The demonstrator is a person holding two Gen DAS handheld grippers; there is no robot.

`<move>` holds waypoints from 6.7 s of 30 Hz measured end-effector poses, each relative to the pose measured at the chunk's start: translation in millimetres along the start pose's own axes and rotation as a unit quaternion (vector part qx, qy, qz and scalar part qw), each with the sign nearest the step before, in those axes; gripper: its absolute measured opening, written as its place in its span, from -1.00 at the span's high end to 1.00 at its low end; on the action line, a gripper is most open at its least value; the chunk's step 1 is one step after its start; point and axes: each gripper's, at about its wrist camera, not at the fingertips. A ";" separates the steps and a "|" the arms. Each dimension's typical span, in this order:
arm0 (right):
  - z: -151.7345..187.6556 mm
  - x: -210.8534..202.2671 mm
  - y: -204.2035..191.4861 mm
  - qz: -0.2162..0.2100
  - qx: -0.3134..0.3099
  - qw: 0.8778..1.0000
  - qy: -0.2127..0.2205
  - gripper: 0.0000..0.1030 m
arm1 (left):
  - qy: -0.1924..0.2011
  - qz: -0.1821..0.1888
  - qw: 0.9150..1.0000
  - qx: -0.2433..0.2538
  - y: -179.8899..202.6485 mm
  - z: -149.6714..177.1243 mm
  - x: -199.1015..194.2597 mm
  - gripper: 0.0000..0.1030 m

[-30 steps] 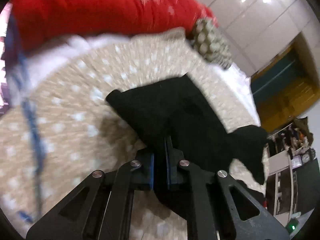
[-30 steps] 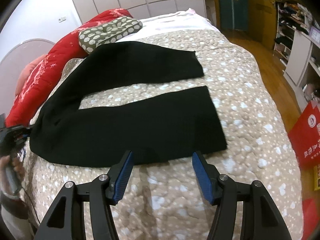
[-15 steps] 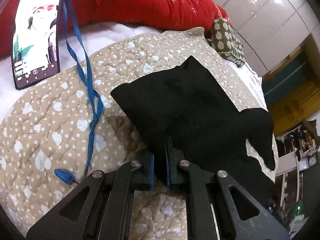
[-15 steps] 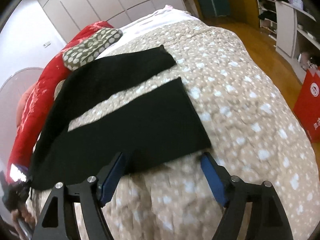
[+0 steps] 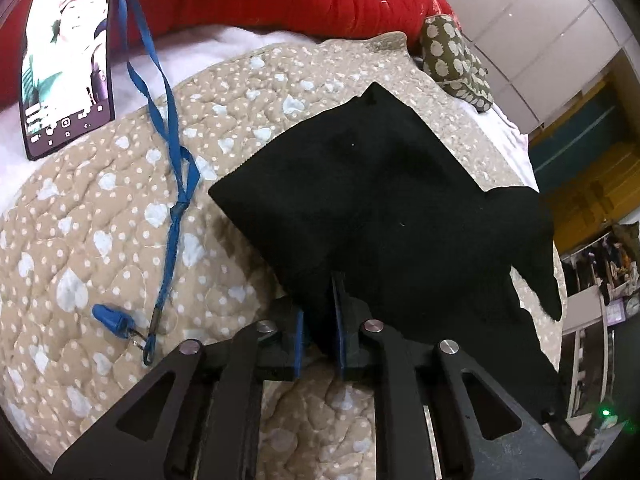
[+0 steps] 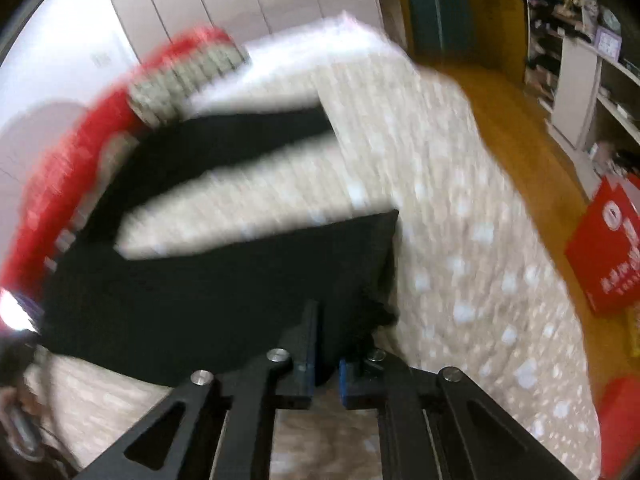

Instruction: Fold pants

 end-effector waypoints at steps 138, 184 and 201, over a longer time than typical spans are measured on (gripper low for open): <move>23.6 -27.6 -11.6 -0.148 0.065 0.986 0.034 0.25 | -0.027 0.090 0.994 -0.054 3.9 -7.3 -15.2 0.78; 77.5 33.3 -380.9 -0.324 -0.343 0.881 -0.012 0.89 | 0.049 0.008 0.999 0.008 9.4 -50.2 -33.4 0.03; -19.0 96.1 -301.7 -0.170 -0.217 0.961 0.013 0.54 | 0.021 -0.030 0.997 0.063 50.5 -42.9 32.5 0.00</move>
Point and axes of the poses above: each gripper's, at about its wrist camera, not at the fingertips, and x roughly the way its jaws point, y to its right, z to its underside, and after that the axes turned 8 degrees about y, right-handed
